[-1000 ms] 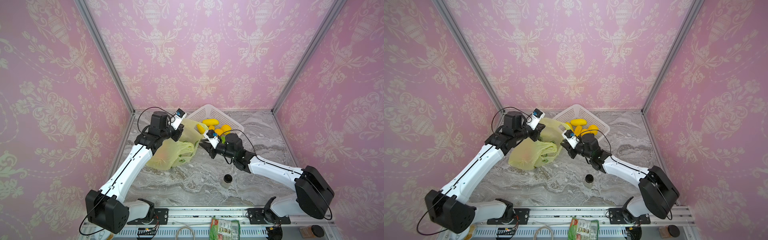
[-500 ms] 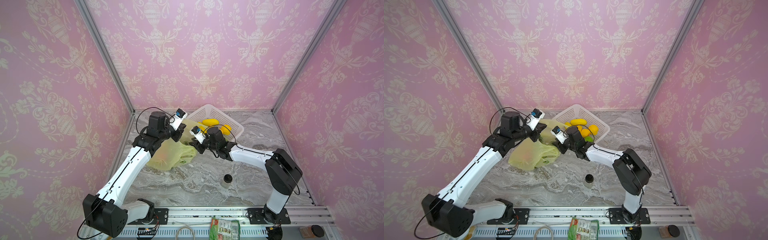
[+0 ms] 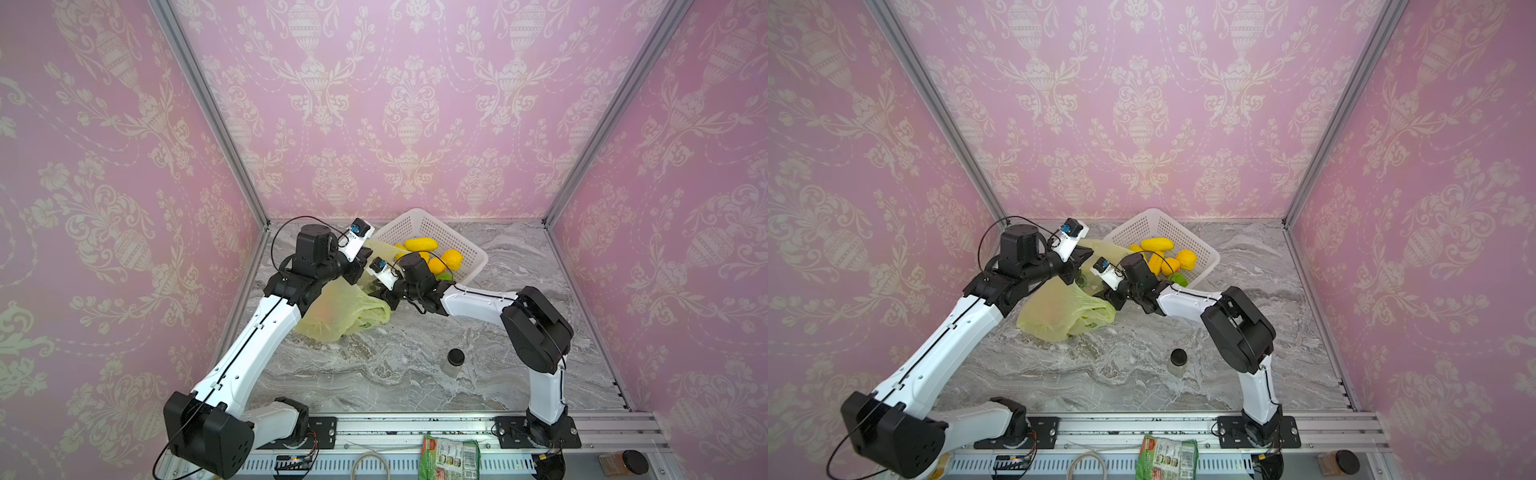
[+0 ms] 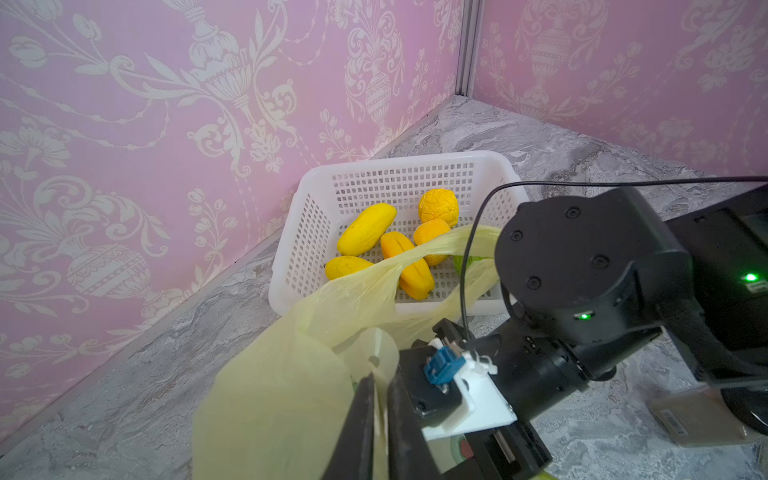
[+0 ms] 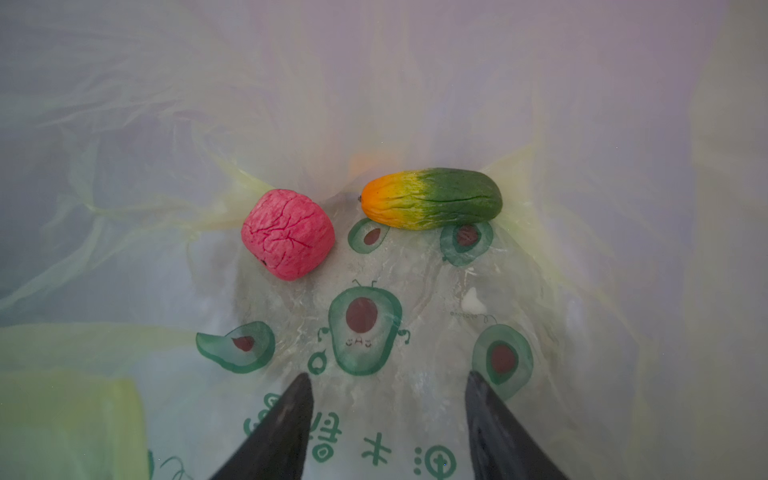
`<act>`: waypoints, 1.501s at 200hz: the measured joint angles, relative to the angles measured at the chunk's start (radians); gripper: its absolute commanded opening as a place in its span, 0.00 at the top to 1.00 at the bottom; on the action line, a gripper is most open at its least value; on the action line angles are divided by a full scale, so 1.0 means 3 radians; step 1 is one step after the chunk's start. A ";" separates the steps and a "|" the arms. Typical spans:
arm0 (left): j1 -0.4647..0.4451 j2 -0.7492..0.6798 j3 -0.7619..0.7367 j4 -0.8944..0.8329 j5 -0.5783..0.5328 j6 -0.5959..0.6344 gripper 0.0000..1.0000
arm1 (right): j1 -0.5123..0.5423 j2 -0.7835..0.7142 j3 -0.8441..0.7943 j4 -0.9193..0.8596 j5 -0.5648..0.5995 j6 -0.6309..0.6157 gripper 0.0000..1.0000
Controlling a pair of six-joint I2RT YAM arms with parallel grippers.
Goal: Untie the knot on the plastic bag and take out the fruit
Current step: 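Reach the right gripper down into the bag and grasp the pink fruit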
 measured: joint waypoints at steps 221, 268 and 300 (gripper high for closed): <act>-0.0004 -0.0005 -0.0006 0.0023 0.0127 -0.0001 0.89 | 0.0567 0.1078 0.1177 -0.0001 -0.0075 0.0889 0.00; -0.0010 -0.0064 -0.0038 0.0079 0.0273 0.0000 0.88 | 0.0718 0.1526 0.1728 -0.0142 0.0125 0.1292 0.00; -0.0013 -0.0100 -0.0056 0.0109 0.0341 0.0000 0.88 | 0.0824 0.1764 0.2094 -0.0458 0.0357 0.1361 0.01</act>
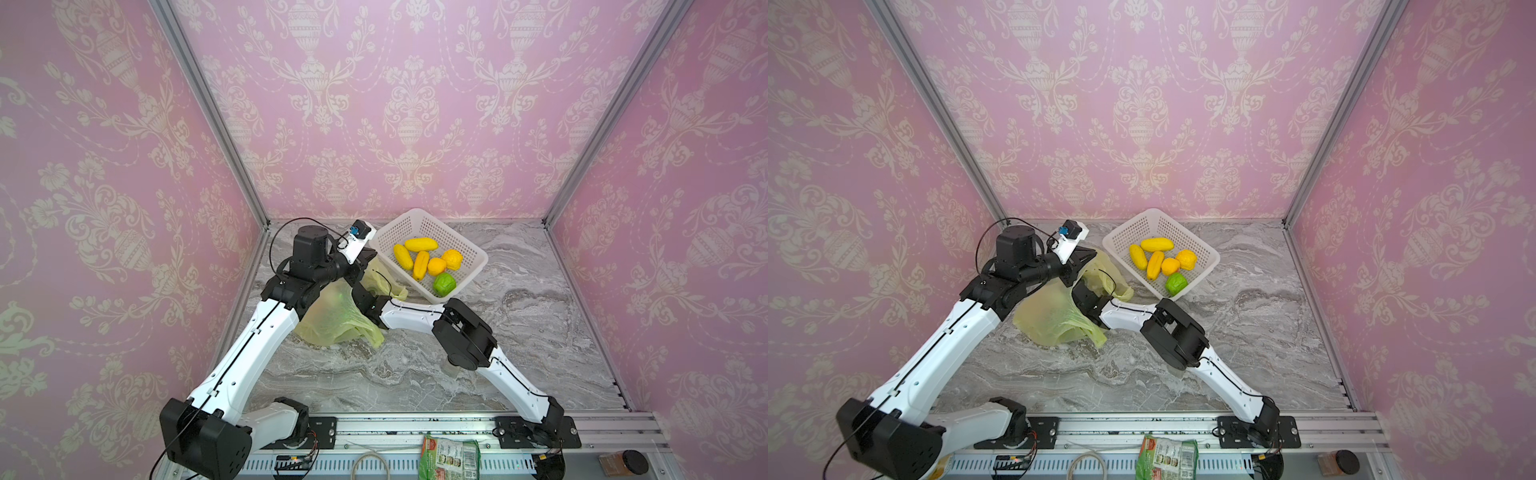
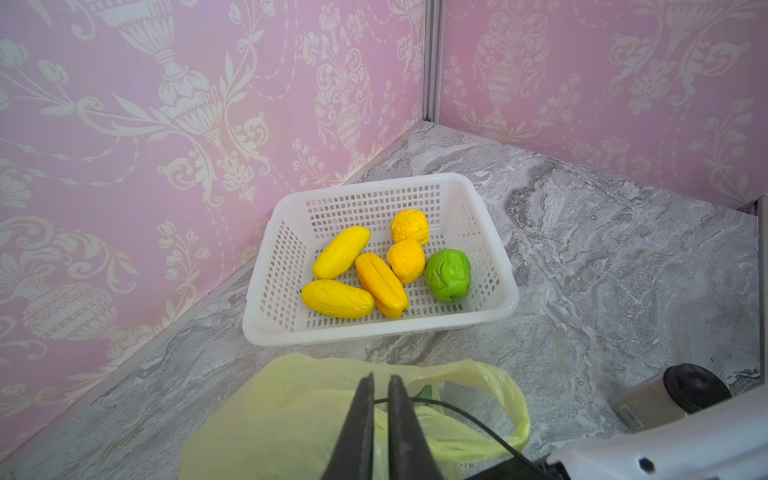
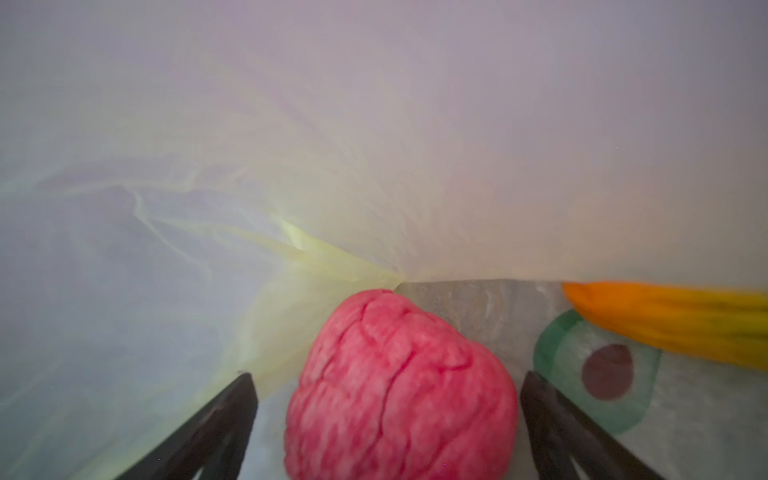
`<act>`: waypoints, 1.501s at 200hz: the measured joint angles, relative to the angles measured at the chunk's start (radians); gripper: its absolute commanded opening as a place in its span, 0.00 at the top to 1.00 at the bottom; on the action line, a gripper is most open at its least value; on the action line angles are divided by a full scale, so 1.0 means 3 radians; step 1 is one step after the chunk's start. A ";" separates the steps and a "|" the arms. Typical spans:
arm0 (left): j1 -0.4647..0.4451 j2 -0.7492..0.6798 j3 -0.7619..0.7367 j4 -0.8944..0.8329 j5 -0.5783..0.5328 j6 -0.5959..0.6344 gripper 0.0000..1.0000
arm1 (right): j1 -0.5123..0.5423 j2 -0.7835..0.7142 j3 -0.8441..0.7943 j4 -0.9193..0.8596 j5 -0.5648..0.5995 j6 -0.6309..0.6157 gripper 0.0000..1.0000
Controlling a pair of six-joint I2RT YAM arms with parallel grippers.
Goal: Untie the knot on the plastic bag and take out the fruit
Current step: 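Reach the right gripper down into the bag and grasp the pink fruit, then lift the pink fruit out of the bag and carry it over the basket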
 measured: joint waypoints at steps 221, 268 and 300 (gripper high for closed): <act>0.0000 -0.0005 -0.0001 -0.0104 -0.0724 0.0001 0.86 | -0.0736 -0.1617 -0.2069 0.0640 0.0589 0.0249 0.67; 0.0000 0.0028 0.0015 -0.0156 -0.0896 0.0001 0.87 | -0.0671 -0.2284 -0.2538 0.0907 0.0589 0.0248 0.68; 0.0004 0.0078 0.0039 -0.0210 -0.1001 0.0001 0.87 | -0.0673 -0.2598 -0.2756 0.0977 0.0632 0.0220 0.68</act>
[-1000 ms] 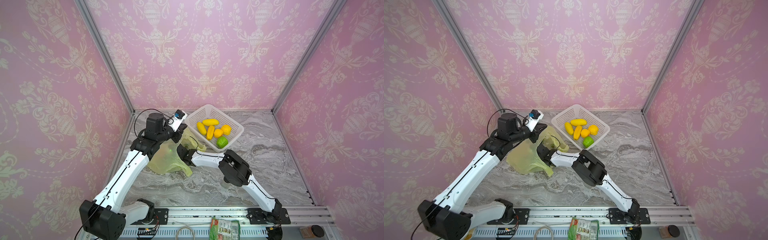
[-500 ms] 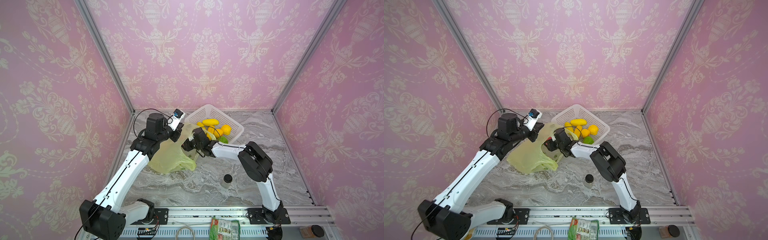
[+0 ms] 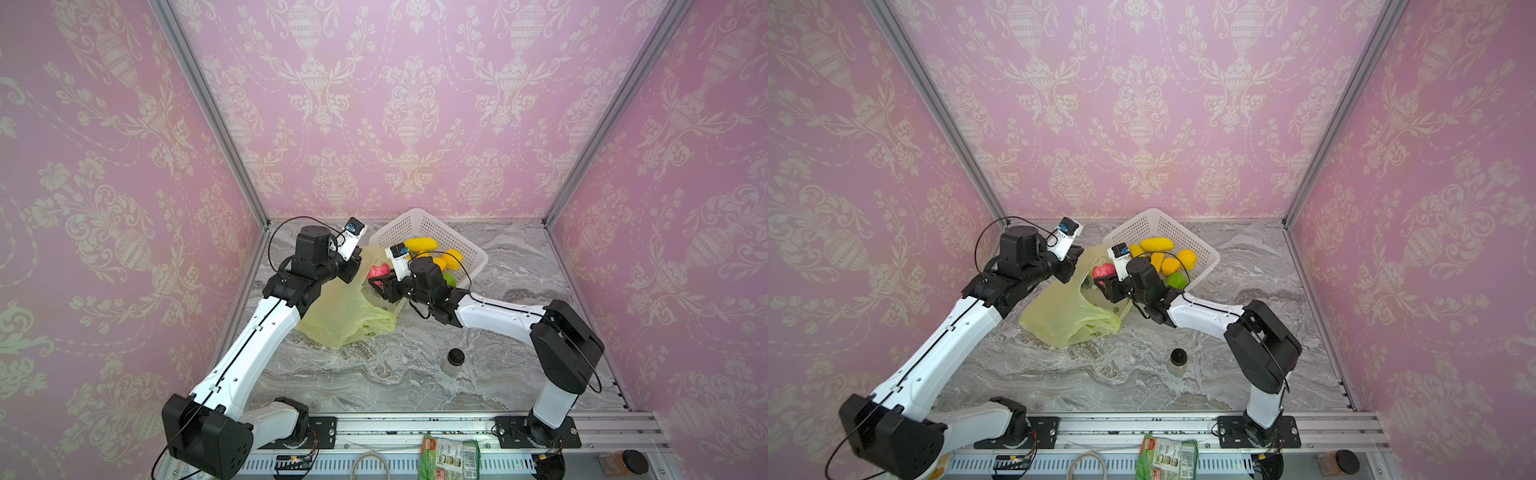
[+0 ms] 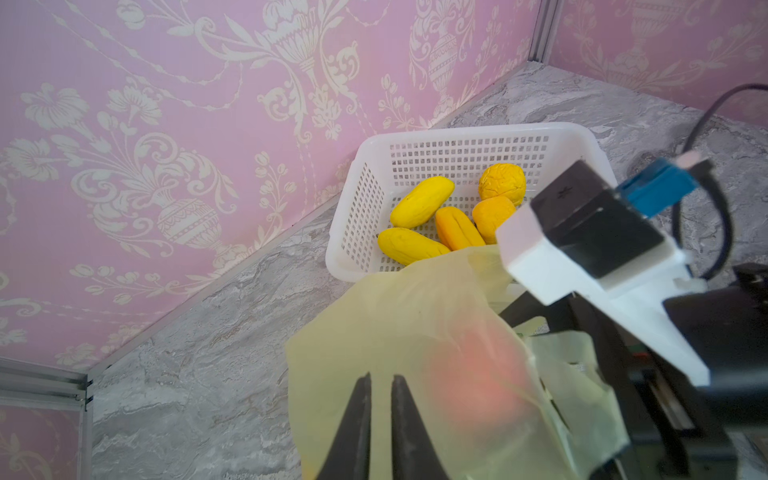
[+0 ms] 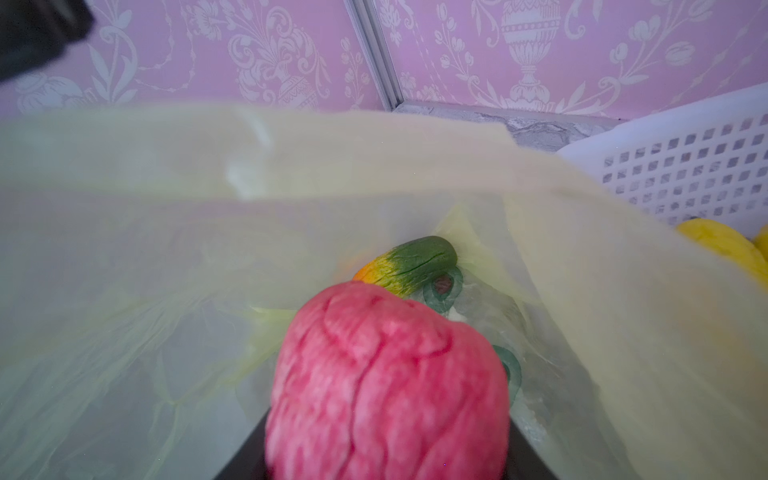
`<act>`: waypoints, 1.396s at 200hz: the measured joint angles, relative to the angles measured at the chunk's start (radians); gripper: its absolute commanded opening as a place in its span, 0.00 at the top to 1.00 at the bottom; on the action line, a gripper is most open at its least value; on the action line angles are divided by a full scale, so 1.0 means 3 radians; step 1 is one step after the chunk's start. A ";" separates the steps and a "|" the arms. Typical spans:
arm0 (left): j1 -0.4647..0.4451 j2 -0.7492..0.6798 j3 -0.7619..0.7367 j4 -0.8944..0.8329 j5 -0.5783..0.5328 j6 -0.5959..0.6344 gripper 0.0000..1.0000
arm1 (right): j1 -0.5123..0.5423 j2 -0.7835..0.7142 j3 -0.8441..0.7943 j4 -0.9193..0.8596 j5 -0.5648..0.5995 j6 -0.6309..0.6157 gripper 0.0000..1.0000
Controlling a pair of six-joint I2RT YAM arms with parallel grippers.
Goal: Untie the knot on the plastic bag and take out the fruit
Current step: 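Lift the pink fruit out of the bag and carry it over the basket, then lower the pink fruit into the basket and open the right gripper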
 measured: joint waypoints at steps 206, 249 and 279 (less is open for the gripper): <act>-0.0024 -0.0459 -0.0195 0.0148 0.0855 0.0313 0.16 | -0.0554 -0.1872 -0.1174 -0.0128 0.1081 -0.0484 0.71; -0.0252 -0.0259 -0.0181 -0.0065 0.0701 0.0528 0.16 | -0.0673 -0.1879 -0.1179 -0.0130 0.1047 -0.0448 0.71; -0.0354 -0.0006 -0.0169 -0.0159 0.0436 0.0589 0.23 | -0.0724 -0.1884 -0.1204 -0.0134 0.0997 -0.0435 0.71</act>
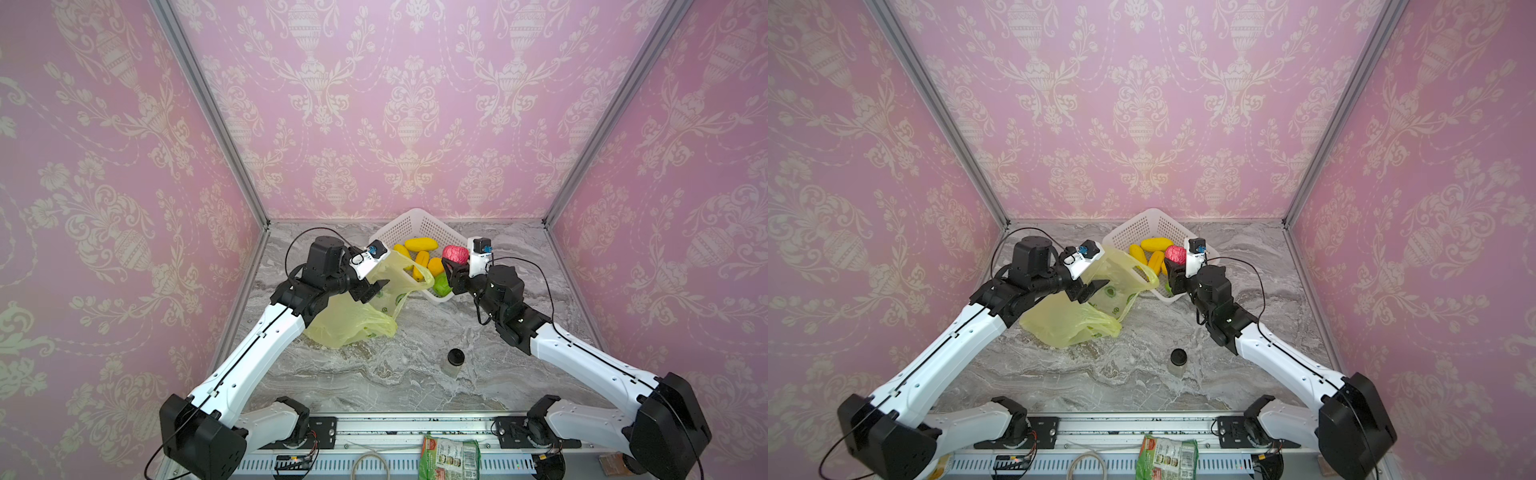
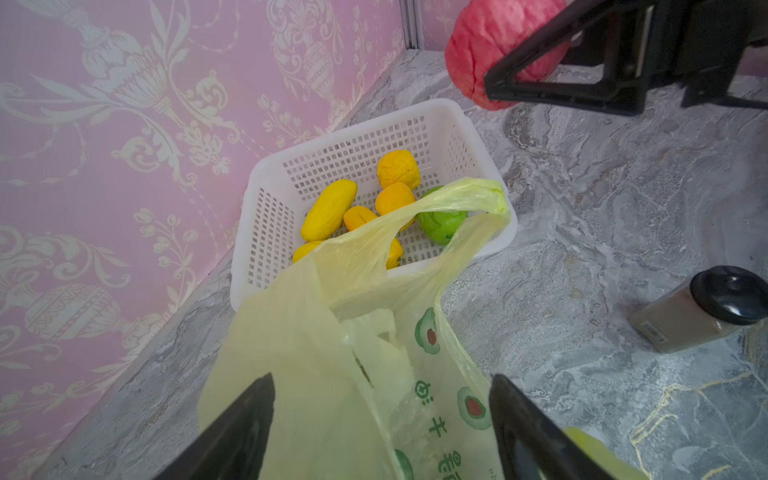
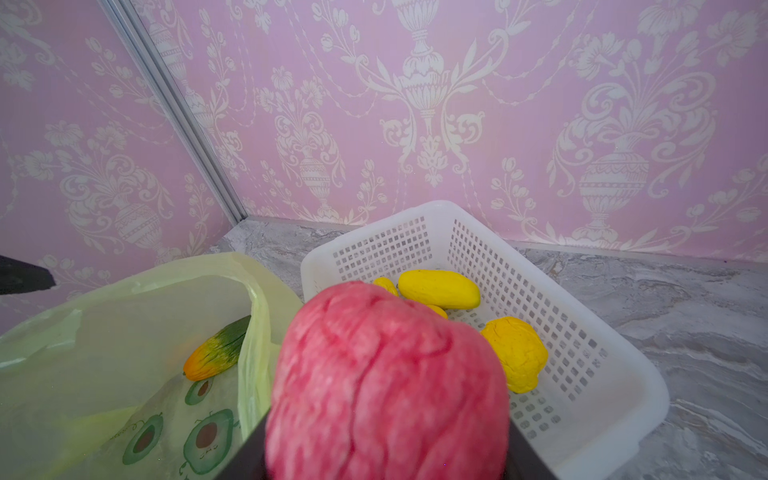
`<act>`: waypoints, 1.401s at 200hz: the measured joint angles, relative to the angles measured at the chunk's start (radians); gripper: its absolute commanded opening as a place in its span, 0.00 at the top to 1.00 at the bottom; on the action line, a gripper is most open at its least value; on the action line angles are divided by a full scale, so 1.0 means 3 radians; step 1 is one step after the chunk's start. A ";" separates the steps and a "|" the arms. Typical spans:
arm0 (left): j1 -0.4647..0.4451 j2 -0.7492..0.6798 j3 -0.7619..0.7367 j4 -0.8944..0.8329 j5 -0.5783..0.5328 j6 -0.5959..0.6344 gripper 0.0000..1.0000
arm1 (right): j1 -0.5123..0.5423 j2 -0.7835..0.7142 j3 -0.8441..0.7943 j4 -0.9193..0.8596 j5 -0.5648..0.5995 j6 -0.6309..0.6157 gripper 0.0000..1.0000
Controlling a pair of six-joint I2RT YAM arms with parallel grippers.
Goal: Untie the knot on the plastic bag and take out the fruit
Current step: 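Lower the pink fruit into the basket and open the right gripper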
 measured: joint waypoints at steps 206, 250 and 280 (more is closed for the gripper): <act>-0.0003 0.0113 0.0244 -0.0020 -0.0181 -0.0080 1.00 | -0.0493 0.2174 0.1884 -0.1467 0.0043 -0.0011 0.73; -0.0003 0.0113 0.0243 -0.0020 -0.0132 -0.0080 0.97 | -0.0498 0.2766 0.2407 -0.1694 0.0065 -0.0195 0.70; -0.0003 0.0112 0.0242 -0.0020 -0.0127 -0.0080 0.96 | -0.0502 0.2865 0.2550 -0.1719 0.0156 -0.0243 0.54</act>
